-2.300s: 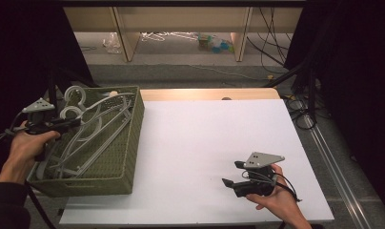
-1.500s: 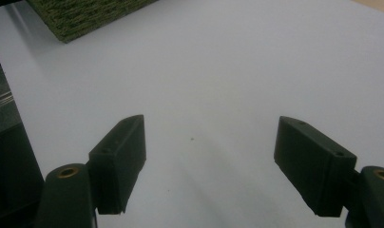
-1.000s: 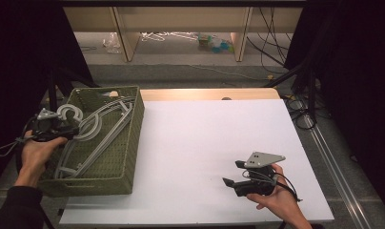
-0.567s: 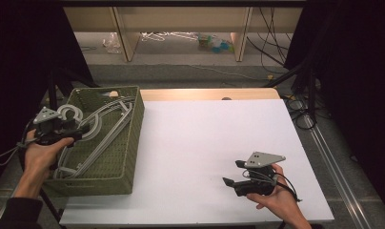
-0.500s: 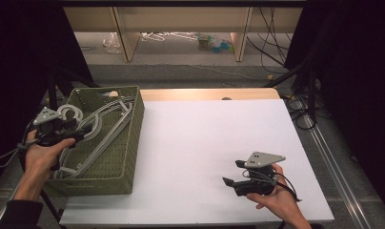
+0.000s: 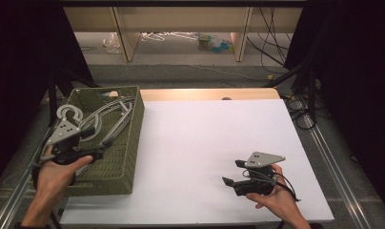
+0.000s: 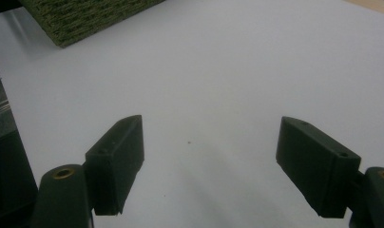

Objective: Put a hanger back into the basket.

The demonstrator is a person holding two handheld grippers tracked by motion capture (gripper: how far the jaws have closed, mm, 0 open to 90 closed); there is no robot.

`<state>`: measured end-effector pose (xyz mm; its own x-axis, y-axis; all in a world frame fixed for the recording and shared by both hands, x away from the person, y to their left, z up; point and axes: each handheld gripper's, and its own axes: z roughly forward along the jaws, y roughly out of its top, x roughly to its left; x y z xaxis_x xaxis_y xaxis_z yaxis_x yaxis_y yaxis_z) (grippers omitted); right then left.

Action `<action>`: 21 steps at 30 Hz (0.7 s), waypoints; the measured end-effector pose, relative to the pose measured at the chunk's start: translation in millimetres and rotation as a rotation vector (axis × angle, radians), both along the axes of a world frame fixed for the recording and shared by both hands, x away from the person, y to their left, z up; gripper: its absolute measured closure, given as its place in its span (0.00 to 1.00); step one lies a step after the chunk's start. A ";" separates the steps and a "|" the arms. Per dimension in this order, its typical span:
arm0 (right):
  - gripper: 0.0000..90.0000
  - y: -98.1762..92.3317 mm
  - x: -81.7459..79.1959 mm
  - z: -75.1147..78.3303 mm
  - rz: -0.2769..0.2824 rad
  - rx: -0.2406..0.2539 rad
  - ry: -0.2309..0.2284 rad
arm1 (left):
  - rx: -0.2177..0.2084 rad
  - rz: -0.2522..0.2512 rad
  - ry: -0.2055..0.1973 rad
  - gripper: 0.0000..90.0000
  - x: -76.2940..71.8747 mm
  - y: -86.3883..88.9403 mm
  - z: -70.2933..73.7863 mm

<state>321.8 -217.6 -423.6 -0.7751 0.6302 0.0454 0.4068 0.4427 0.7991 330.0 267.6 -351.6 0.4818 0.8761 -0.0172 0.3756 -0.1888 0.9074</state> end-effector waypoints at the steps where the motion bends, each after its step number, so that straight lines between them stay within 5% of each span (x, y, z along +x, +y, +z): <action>1: 0.28 -0.1 -0.1 0.4 0.004 0.001 0.002 | -0.020 -0.013 -0.003 0.27 -3.2 -4.3 0.3; 4: 0.28 0.1 -0.2 0.7 0.002 0.004 0.001 | -0.091 -0.053 0.007 0.27 -11.5 -17.4 -1.9; 13: 0.28 0.6 -0.1 1.2 0.002 0.008 0.000 | -0.140 -0.140 0.017 0.27 -24.1 -51.5 -25.5; 21: 0.28 0.5 -0.4 1.3 -0.006 0.014 -0.004 | -0.110 -0.209 -0.003 0.24 -31.8 -70.8 -41.0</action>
<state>321.3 -217.1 -422.3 -0.7713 0.6344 0.0515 0.4065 0.4287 0.8069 298.2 196.9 -392.6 0.6524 0.7505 -0.1051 0.3361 -0.1623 0.9277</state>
